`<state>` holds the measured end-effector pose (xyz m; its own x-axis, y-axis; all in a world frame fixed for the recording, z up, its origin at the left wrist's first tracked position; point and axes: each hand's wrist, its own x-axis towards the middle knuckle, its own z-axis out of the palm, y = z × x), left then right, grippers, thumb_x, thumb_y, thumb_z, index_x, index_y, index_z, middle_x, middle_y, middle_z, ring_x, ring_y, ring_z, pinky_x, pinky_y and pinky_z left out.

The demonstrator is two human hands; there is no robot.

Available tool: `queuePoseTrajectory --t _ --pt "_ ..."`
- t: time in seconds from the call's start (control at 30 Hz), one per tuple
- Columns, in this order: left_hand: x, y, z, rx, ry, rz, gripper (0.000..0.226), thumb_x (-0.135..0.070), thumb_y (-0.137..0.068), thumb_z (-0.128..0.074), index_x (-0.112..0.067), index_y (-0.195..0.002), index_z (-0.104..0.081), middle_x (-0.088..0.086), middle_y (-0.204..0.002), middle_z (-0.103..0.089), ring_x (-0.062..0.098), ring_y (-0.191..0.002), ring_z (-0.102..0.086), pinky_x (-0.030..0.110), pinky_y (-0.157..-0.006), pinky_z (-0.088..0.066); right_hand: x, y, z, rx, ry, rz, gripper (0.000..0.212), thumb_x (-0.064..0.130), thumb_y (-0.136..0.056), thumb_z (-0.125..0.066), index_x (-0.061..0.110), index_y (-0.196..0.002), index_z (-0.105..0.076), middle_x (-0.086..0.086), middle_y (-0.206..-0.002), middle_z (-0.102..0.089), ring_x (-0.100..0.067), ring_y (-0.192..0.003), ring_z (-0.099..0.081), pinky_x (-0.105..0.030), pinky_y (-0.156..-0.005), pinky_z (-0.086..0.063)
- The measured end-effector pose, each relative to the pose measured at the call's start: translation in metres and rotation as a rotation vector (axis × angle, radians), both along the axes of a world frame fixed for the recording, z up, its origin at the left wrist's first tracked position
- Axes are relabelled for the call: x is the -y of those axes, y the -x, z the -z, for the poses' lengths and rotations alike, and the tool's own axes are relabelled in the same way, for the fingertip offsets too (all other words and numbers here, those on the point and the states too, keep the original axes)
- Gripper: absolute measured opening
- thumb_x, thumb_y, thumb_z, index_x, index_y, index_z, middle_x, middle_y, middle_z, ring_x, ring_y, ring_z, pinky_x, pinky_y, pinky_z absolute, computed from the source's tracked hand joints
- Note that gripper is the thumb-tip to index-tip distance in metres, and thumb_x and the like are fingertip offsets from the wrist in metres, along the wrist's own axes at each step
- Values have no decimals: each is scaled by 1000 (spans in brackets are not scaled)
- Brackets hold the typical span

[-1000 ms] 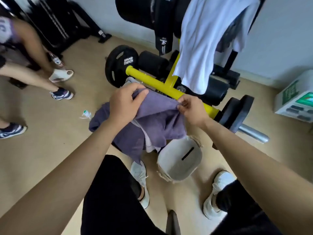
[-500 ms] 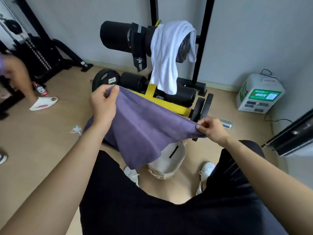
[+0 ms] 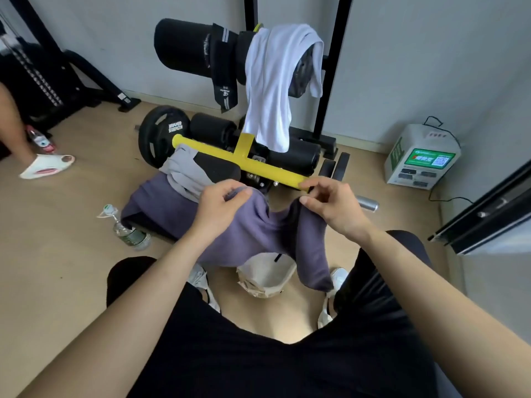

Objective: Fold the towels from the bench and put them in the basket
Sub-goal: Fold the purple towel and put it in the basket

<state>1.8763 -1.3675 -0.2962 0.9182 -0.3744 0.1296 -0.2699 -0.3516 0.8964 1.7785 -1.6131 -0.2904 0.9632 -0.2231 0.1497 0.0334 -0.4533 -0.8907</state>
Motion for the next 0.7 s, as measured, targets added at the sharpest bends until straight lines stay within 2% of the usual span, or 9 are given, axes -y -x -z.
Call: queuePoseTrajectory --t 0.1,0.17,0.23,0.3,0.37,0.47,0.57,0.63,0.7 --pt "13 13 11 -24 11 118 6 -9 -95 -69 -11 -95 -74 11 -92 -75 4 -81 -63 17 -76 -48 -17 -7 1 -37 -14 -134 32 7 -87 -75 14 -118 -68 -12 -76 -70 -7 -68 -59 -14 -70 -49" --pt "19 18 19 -48 10 192 7 -10 -95 -69 -14 -97 -75 6 -92 -76 4 -84 -66 18 -78 -50 -22 -12 10 -69 -29 -229 35 6 -88 -74 9 -122 -68 -8 -73 -67 -8 -70 -58 -19 -74 -50" --pt "23 19 29 -67 -2 224 8 -15 -95 -70 -15 -99 -77 0 -92 -78 5 -88 -69 21 -80 -52 -21 -15 22 -91 -19 -297 23 7 -89 -73 9 -112 -73 4 -71 -67 -4 -68 -58 -18 -71 -47" --pt "24 19 38 -91 -26 232 9 -18 -95 -70 -15 -101 -77 -3 -93 -78 5 -90 -70 21 -82 -54 -19 -18 36 -115 -61 -324 8 6 -90 -72 9 -96 -76 8 -73 -69 -1 -67 -59 -16 -67 -46" --pt "22 21 46 -130 -39 233 10 -19 -96 -70 -15 -102 -77 -2 -92 -78 6 -90 -71 21 -80 -54 -17 -17 48 -145 -109 -308 4 8 -90 -72 9 -90 -75 4 -74 -70 -2 -67 -58 -18 -66 -46" --pt "17 27 63 -187 -115 218 11 -23 -95 -71 -12 -98 -75 4 -86 -76 15 -85 -71 28 -75 -55 -13 -17 75 -191 -137 -224 9 10 -91 -71 17 -85 -72 2 -77 -68 -6 -72 -57 -24 -71 -47" --pt "4 30 85 -296 -189 188 11 -21 -93 -74 -10 -92 -74 1 -72 -72 7 -67 -64 22 -62 -49 -7 -19 99 -214 -196 -138 7 10 -92 -69 12 -85 -71 -13 -84 -70 -15 -79 -58 -34 -77 -47" --pt "-6 28 95 -347 -243 195 10 -21 -93 -74 -14 -86 -73 -6 -63 -69 2 -59 -60 20 -59 -47 -3 -22 110 -229 -171 -101 8 11 -93 -68 9 -86 -71 -6 -81 -69 -11 -77 -58 -33 -77 -47" --pt "-13 22 102 -369 -273 189 10 -21 -93 -75 -17 -83 -73 -7 -67 -71 2 -64 -62 21 -64 -49 1 -26 116 -238 -159 -41 9 11 -93 -67 11 -85 -71 5 -77 -67 -7 -73 -57 -29 -75 -48"
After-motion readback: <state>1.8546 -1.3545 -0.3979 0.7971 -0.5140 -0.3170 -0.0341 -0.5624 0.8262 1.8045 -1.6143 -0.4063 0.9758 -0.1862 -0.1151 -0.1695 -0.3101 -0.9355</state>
